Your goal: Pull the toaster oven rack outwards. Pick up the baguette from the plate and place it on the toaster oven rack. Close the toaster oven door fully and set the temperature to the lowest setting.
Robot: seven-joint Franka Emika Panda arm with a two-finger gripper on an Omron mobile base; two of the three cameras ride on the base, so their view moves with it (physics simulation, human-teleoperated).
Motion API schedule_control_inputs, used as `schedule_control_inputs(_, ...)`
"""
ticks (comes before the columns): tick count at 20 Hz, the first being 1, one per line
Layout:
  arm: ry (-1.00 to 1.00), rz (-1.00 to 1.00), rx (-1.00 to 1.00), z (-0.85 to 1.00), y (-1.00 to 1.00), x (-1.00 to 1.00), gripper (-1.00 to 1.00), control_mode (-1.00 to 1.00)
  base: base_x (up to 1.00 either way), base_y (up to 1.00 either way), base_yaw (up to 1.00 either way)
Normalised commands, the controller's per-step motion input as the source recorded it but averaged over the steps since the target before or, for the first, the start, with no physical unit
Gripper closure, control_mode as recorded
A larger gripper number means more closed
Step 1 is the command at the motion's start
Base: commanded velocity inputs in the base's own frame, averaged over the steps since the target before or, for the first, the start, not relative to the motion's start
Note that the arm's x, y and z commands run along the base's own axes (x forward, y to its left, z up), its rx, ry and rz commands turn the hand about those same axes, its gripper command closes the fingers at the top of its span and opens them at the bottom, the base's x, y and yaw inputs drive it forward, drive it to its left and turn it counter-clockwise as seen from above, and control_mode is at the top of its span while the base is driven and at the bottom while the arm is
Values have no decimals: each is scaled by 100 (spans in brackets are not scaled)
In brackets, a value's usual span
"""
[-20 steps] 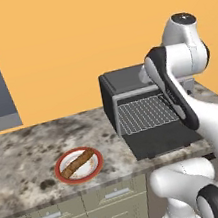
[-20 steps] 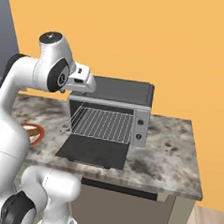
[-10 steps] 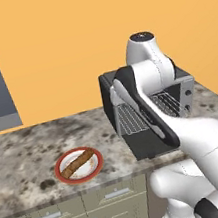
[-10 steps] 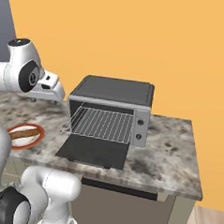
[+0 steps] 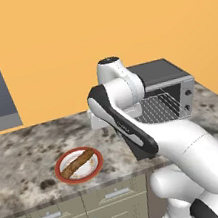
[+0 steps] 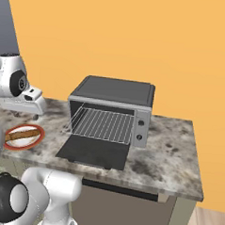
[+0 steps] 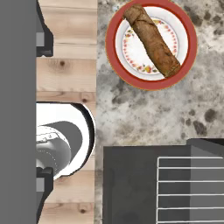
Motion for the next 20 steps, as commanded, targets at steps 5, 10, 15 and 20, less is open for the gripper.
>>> schedule_control_inputs(5,19,0,0,-52,16,8,-100,-100,0,0,0)
schedule_control_inputs(10,4,-4,0,-33,43,15,-100,-100,0,0,0)
schedule_control_inputs(15,-1,-22,3,-27,43,44,-100,-100,0,0,0)
schedule_control_inputs(20,-5,-34,8,-36,30,53,-100,-100,0,0,0)
